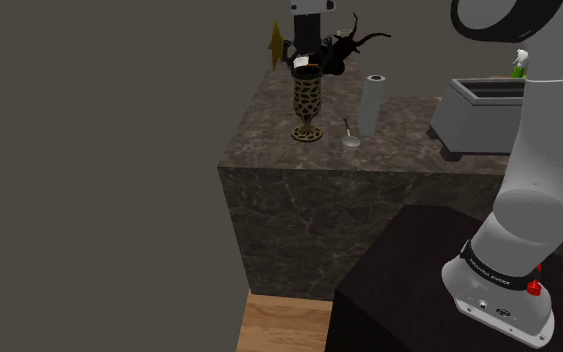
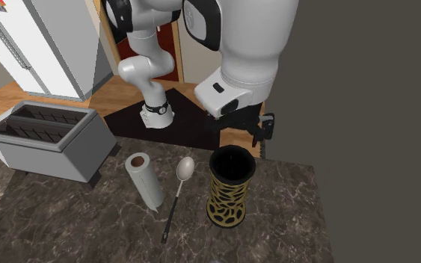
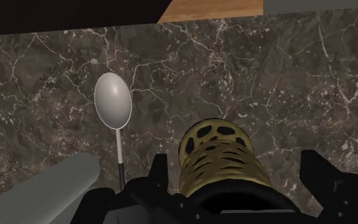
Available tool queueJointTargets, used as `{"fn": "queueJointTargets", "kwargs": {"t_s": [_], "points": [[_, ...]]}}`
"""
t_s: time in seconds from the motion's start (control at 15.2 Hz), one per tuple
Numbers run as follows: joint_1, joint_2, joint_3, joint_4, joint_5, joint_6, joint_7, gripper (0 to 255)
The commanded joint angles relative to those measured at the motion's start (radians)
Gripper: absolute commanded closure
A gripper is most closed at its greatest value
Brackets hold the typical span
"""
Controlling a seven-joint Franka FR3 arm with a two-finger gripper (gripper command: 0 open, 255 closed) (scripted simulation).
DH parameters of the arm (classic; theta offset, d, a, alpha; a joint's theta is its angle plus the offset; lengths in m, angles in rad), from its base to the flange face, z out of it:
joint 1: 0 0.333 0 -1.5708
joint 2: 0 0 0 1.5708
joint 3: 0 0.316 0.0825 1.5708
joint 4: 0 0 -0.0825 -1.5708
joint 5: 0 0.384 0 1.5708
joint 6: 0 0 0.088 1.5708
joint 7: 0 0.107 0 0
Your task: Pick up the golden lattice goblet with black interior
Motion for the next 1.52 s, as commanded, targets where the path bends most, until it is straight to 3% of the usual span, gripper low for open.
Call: {"fn": "queueJointTargets", "kwargs": {"t_s": [0.0,0.26,0.33,0.92,1.45], "points": [[-0.001,-0.003,-0.001,-0.031,0.000,0.028,-0.001,0],[-0.001,-0.010,-0.001,-0.077,0.001,0.067,-0.003,0],[-0.001,-0.008,-0.001,-0.072,0.001,0.064,-0.003,255],[-0.001,-0.010,-0.001,-0.077,0.001,0.067,-0.003,255],[0.002,0.021,0.000,0.079,-0.001,-0.057,0.005,255]]}}
